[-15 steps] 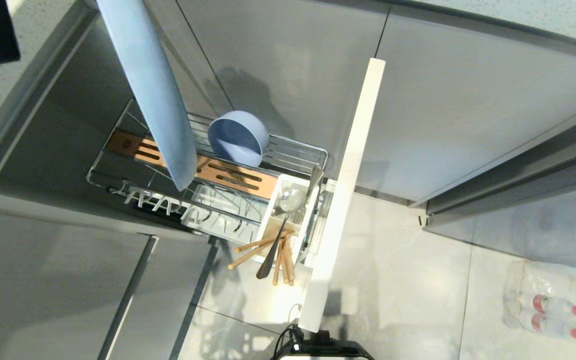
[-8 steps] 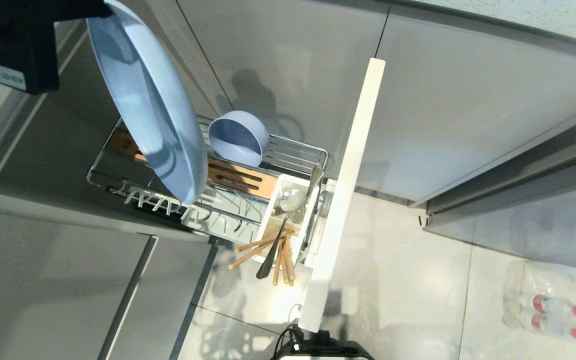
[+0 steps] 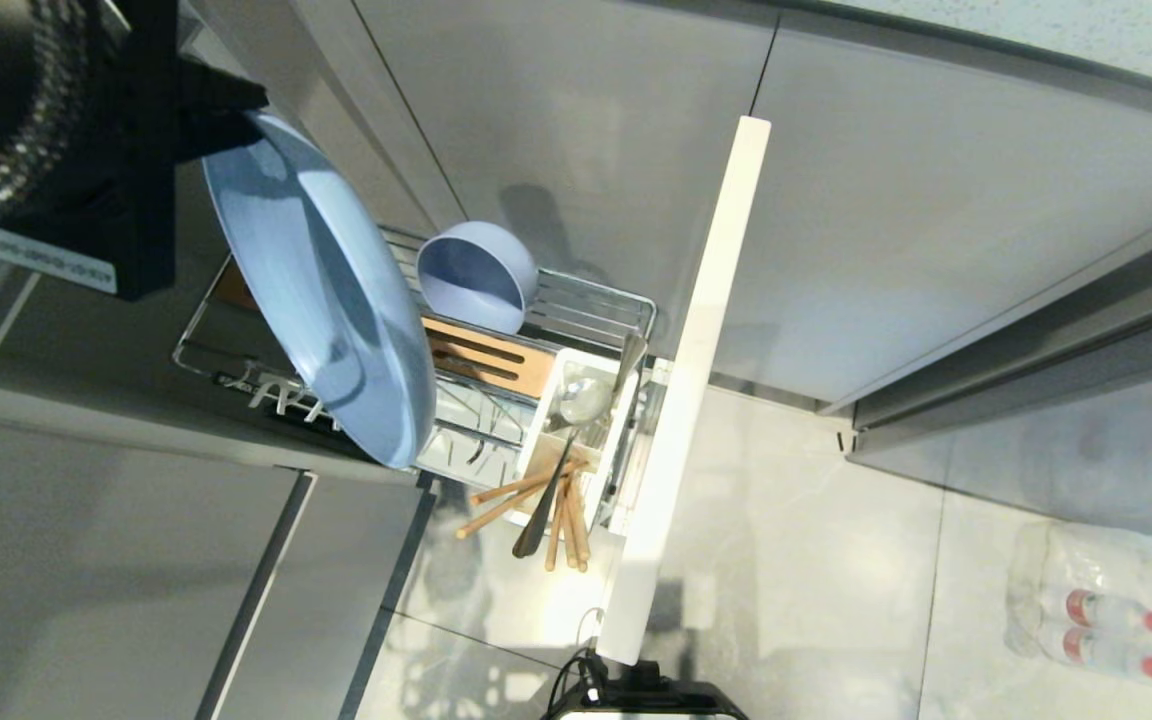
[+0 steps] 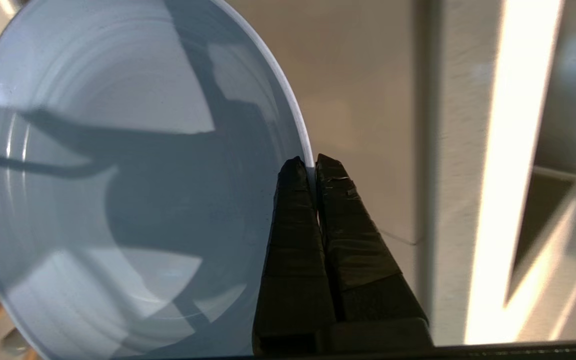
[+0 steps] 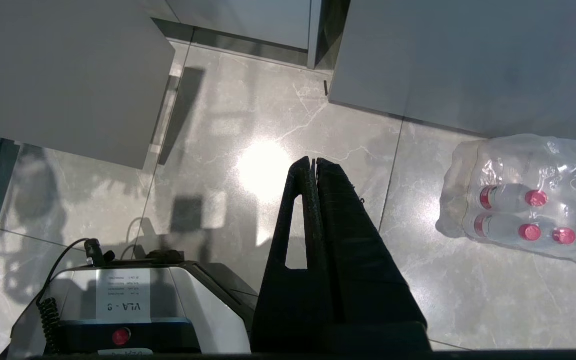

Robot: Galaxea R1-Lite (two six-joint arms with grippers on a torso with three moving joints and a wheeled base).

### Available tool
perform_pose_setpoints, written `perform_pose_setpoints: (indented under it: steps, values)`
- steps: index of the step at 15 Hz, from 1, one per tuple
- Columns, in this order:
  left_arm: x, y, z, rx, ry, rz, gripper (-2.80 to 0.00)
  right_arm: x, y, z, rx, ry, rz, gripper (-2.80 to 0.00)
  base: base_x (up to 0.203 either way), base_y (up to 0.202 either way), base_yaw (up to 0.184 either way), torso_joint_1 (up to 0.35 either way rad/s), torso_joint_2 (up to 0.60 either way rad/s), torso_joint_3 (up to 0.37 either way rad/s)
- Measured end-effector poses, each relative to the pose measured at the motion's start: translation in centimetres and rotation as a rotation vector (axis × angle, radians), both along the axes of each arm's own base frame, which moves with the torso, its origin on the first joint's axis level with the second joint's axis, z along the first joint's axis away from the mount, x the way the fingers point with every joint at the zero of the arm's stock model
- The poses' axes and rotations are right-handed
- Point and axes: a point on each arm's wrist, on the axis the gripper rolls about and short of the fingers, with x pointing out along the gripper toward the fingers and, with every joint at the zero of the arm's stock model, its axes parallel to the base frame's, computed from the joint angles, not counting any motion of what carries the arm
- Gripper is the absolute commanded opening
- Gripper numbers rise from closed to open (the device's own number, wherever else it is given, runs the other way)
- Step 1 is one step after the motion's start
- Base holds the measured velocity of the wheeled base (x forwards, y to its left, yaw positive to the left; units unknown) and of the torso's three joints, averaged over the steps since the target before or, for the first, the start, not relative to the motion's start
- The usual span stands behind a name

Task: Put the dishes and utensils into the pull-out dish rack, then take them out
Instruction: Pick up the plate and place it in the cupboard

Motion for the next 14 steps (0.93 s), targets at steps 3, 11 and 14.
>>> perform_pose_setpoints:
  steps: [3, 11, 14]
  values:
    - [0.3, 0.3, -1.6, 0.003, 0.025, 0.024, -2.8, 0.0, 0.0, 0.0, 0.0, 0.0, 0.0, -2.8, 0.0, 0.0, 0.0, 0.0, 0.0, 0.0]
    - [1.0, 1.6, -3.5, -0.083, 0.005, 0.085, -2.8, 0.0, 0.0, 0.0, 0.0, 0.0, 0.0, -2.8, 0.0, 0.0, 0.0, 0.0, 0.0, 0.0]
    - [1.8, 1.5, -3.9, -0.121, -0.011, 0.039, -2.8, 0.0, 0.0, 0.0, 0.0, 0.0, 0.0, -2.8, 0.0, 0.0, 0.0, 0.0, 0.0, 0.0]
